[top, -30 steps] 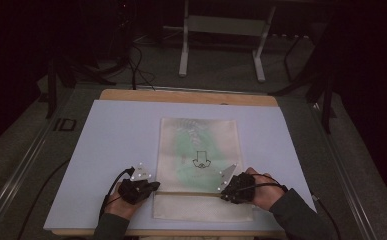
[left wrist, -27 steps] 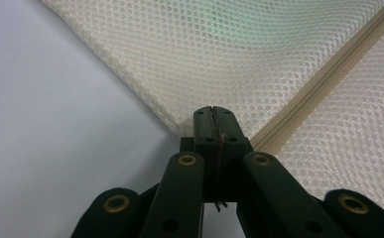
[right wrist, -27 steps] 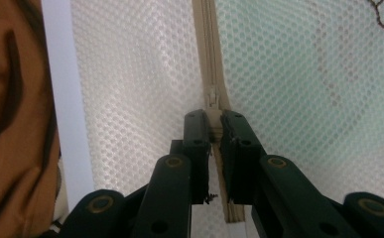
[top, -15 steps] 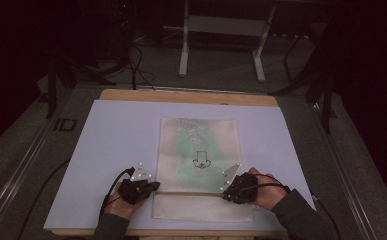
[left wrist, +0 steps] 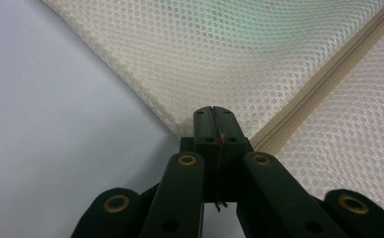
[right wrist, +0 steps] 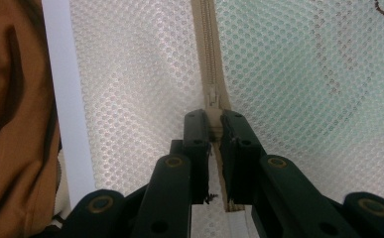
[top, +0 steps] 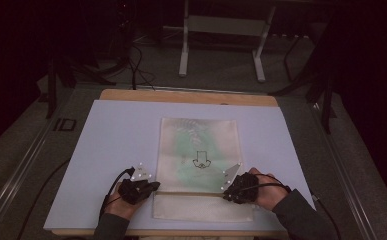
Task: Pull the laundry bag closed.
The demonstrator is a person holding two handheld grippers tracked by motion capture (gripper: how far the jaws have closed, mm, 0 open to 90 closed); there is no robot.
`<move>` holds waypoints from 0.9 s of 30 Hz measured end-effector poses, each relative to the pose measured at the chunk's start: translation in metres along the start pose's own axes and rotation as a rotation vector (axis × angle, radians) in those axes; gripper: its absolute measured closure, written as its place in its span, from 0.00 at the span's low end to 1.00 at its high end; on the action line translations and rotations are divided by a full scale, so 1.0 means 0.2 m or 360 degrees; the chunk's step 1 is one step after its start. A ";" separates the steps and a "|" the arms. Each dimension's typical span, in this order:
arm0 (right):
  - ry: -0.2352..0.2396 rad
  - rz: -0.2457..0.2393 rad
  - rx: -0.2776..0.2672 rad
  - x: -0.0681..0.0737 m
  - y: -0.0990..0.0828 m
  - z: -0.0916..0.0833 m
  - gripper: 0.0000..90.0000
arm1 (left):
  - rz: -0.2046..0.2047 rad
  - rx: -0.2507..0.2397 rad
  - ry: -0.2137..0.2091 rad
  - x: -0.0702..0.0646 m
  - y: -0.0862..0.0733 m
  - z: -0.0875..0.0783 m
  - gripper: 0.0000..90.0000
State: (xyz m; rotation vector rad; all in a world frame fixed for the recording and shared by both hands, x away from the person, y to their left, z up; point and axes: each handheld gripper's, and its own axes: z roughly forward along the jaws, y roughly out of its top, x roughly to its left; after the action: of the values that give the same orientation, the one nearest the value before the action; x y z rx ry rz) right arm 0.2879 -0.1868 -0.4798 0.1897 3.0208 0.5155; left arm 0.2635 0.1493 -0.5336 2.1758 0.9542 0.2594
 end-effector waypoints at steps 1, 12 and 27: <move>-0.0001 0.0001 -0.0002 0.00 0.00 0.00 0.91 | 0.0004 0.0005 0.0005 0.00 0.00 0.00 0.99; 0.0003 0.0017 -0.0001 0.00 -0.04 -0.01 0.91 | 0.0005 0.0006 0.0006 0.00 0.00 0.00 0.99; 0.0007 0.0045 -0.0001 -0.01 -0.08 -0.02 0.91 | 0.0005 0.0006 0.0009 0.00 0.00 0.00 0.99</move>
State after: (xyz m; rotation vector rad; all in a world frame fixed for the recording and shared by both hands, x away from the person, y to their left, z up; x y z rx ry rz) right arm 0.2873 -0.2035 -0.4812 0.2319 3.0261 0.5197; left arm 0.2631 0.1488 -0.5333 2.1811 0.9555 0.2655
